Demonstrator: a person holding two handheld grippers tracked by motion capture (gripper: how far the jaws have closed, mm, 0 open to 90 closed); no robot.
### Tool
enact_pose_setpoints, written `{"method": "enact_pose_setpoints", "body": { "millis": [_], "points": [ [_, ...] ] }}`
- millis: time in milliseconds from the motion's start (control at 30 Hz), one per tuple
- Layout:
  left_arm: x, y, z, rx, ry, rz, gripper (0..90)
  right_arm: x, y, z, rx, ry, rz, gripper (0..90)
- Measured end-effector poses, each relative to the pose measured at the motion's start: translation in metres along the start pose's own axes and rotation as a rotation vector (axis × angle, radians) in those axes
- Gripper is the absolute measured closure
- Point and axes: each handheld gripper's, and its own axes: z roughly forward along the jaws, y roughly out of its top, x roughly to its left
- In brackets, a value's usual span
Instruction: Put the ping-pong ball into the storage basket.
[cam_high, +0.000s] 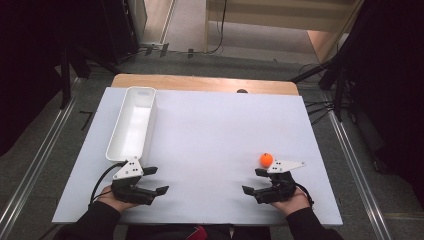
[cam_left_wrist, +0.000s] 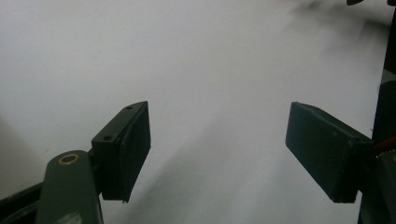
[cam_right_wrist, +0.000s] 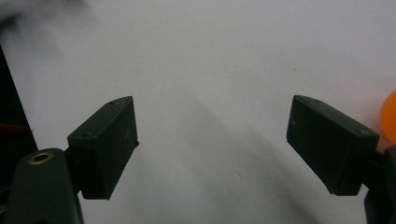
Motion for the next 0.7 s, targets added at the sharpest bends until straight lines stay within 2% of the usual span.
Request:
{"method": "enact_pose_setpoints", "body": {
  "millis": [133,267,400,433,500,600,700],
  "points": [
    [0.0010,-0.0004,-0.0002,0.001,0.004,-0.003,22.9,-0.0013,0.0003,-0.0007,-0.003,-0.004,0.004,15.3],
    [0.0006,-0.0010,-0.0004,0.006,0.000,0.003,22.9,0.0008,0.0005,-0.0038,-0.012,-0.031,0.015,15.3],
    [-0.0005,-0.0005,-0.0005,0.005,0.011,0.004,22.9,-0.0003,0.0004,-0.0039,-0.012,-0.027,0.028,15.3],
    [-0.0014,-0.0004,-0.0008,0.009,0.031,0.008,22.9,-0.0011,0.0003,-0.0038,0.002,-0.027,0.038,16.0],
    [-0.0015,-0.0004,-0.0011,0.014,0.021,0.003,22.9,-0.0007,0.0010,-0.0052,0.023,-0.024,0.047,20.5],
    [-0.0008,-0.0005,-0.0004,0.013,0.014,0.001,22.9,0.0015,0.0024,-0.0074,0.030,-0.030,0.019,20.7],
    [-0.0005,-0.0002,0.0004,0.020,0.006,-0.002,22.9,0.0025,0.0027,-0.0079,0.025,-0.029,0.016,20.6]
  ]
}}
